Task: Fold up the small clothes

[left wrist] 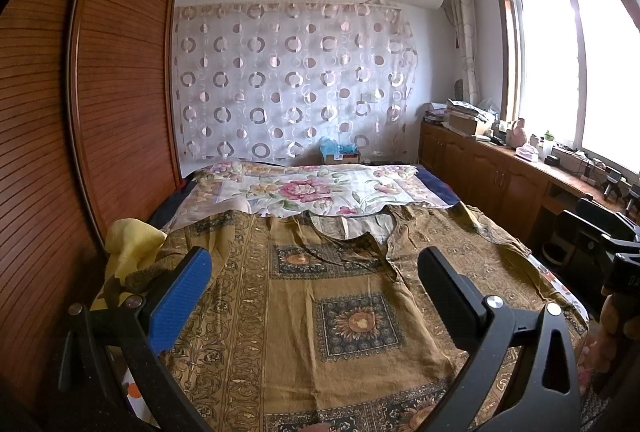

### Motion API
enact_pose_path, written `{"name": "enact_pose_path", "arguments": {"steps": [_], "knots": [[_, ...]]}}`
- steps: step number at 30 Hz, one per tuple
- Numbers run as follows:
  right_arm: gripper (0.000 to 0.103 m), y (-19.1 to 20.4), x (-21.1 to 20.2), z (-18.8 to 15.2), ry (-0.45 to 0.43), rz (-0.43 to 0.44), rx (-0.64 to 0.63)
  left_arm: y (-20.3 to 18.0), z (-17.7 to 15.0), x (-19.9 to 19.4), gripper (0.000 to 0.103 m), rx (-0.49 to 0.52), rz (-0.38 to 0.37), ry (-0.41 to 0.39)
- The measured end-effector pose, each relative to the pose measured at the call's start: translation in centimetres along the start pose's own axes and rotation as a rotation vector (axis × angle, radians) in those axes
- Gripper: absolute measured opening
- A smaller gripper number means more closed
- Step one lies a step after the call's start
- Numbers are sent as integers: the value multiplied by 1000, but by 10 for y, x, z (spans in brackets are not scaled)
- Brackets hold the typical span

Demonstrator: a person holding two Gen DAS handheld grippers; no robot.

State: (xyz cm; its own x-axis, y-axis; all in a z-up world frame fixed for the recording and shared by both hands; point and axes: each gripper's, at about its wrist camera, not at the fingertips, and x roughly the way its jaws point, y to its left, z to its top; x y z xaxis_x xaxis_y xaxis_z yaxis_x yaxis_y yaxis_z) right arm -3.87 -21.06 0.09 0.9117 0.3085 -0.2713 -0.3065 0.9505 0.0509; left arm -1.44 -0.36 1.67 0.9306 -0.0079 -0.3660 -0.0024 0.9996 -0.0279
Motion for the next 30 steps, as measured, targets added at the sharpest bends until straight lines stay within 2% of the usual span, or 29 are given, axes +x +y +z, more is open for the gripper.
{"name": "enact_pose_path", "arguments": {"steps": [30], "knots": [[103, 0, 0, 1, -4, 5, 2, 0, -1, -1, 103, 2, 1, -7]]}}
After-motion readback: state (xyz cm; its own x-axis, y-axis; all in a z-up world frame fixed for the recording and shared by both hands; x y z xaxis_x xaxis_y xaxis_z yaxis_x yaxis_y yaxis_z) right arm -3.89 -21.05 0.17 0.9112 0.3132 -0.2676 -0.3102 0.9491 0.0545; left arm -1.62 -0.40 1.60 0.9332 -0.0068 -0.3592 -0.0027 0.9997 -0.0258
